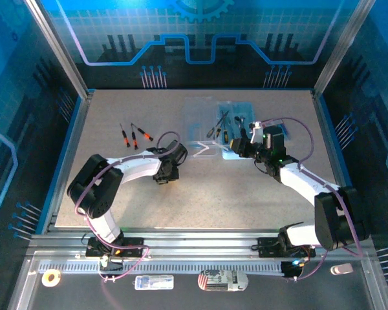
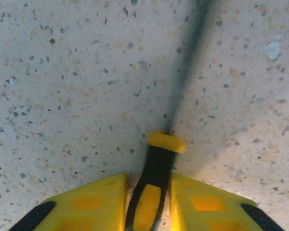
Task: Pack the tool kit
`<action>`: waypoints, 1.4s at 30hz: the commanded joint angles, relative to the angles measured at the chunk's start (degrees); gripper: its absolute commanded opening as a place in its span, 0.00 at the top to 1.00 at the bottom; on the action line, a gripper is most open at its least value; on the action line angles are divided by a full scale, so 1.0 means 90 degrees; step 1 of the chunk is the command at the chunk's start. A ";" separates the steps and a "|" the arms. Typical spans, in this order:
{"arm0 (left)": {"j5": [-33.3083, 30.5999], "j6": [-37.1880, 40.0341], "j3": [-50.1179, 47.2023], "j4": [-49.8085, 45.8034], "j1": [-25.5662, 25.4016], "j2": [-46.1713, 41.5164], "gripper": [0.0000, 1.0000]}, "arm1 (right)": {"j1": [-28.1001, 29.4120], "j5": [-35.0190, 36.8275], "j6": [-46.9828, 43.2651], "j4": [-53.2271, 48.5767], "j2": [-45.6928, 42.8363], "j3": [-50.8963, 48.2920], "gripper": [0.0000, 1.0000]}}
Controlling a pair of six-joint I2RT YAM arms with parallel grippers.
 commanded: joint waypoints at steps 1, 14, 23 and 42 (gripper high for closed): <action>-0.0082 0.0078 -0.0220 -0.0180 0.0028 -0.0066 0.80 | -0.0012 -0.0025 0.0039 0.0055 -0.0021 -0.0059 0.75; -0.0318 0.0011 -0.0716 -0.0555 0.0029 -0.2023 0.90 | 0.0027 -0.0238 0.0214 0.0120 -0.0051 -0.0024 0.75; -0.0716 0.0331 -0.0417 -0.0522 -0.0971 -0.3427 0.90 | 0.0631 -0.0615 0.0672 0.0123 -0.0093 0.0425 0.71; -0.0658 0.1105 -0.0617 0.1390 -0.2399 -0.3584 0.89 | 0.2096 -0.0875 0.1631 0.1018 0.0406 0.1232 0.54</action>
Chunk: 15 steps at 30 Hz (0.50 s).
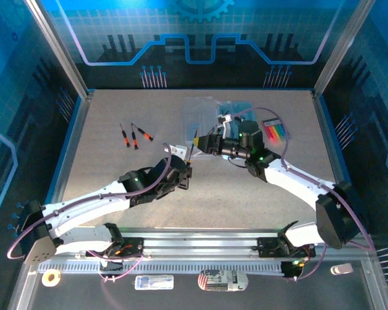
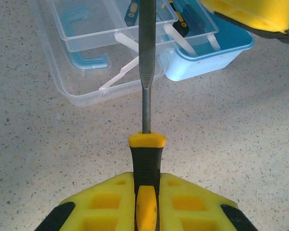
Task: Pack the tool kit
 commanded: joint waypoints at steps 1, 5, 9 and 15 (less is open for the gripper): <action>-0.0007 0.0123 0.0014 0.0326 -0.0067 0.0040 0.89 | 0.0112 -0.0011 0.0180 0.0132 0.0206 0.0120 0.55; 0.0002 0.0139 0.0058 0.0339 -0.0071 0.0077 0.89 | 0.0152 0.0076 0.0177 0.0078 0.0294 0.0123 0.57; 0.0007 0.0157 0.0096 0.0329 -0.0082 0.0166 0.89 | 0.0181 0.0002 0.0204 0.0147 0.0443 0.0122 0.66; -0.0035 0.0117 0.0139 0.0310 -0.0077 0.0294 0.86 | 0.0209 -0.0119 0.0242 0.0193 0.0561 0.0308 0.90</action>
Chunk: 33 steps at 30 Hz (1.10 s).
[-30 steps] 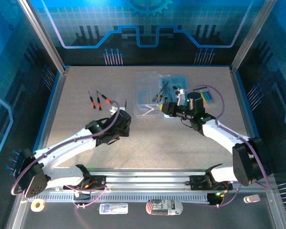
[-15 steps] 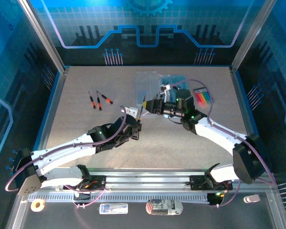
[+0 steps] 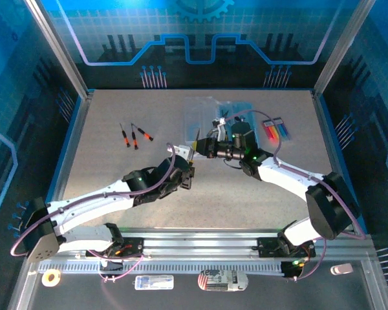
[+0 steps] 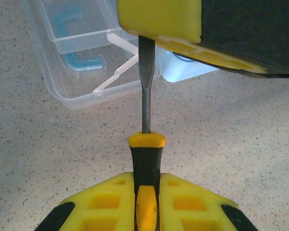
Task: Pack the tool kit
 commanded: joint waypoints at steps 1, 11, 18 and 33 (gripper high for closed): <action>-0.0018 0.0097 0.0143 0.0097 -0.0055 0.0071 0.85 | 0.0095 -0.0107 -0.0014 0.0151 0.0031 0.0269 0.91; -0.0212 0.0055 0.0191 -0.0086 -0.0055 -0.0100 0.46 | 0.0034 0.0078 -0.0415 -0.0239 0.0016 0.0524 0.98; -0.1033 -0.0203 -0.0140 -0.0541 -0.0040 -0.0862 0.24 | -0.0671 0.0401 -0.1562 -0.1759 -0.0053 0.1487 0.98; -0.1425 -0.0745 -0.0794 -0.1098 0.0021 -0.1620 0.21 | -0.2339 0.1175 -0.3365 -0.4043 0.2089 0.4083 1.00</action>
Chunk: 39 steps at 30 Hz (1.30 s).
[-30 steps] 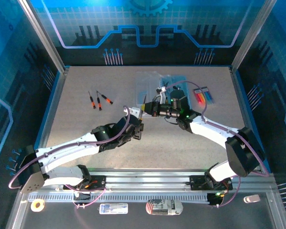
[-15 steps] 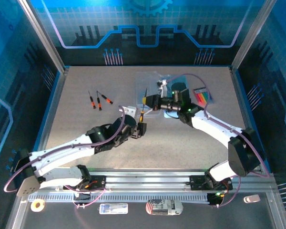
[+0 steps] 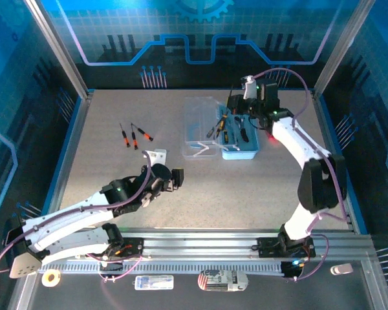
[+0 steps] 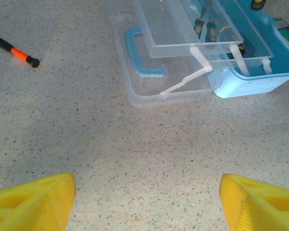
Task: Pack the tool kit
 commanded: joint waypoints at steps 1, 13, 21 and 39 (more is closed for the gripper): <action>-0.0205 -0.0160 -0.0112 -0.0195 0.0022 -0.0099 0.21 | -0.0078 0.0236 -0.0794 -0.1020 0.0495 0.0623 1.00; -0.0169 -0.0161 -0.0201 0.0001 0.0103 0.0162 0.21 | -0.0137 0.0738 -0.1771 -0.2452 0.1429 0.1747 1.00; -0.0110 -0.0141 -0.0146 0.0057 0.0164 0.0379 0.21 | -0.0138 0.0424 -0.1574 -0.2966 0.2055 0.2268 1.00; 0.0084 -0.0243 -0.0285 0.0281 0.0267 0.0509 0.21 | 0.0058 0.1045 -0.1209 -0.3416 0.2183 0.2147 0.99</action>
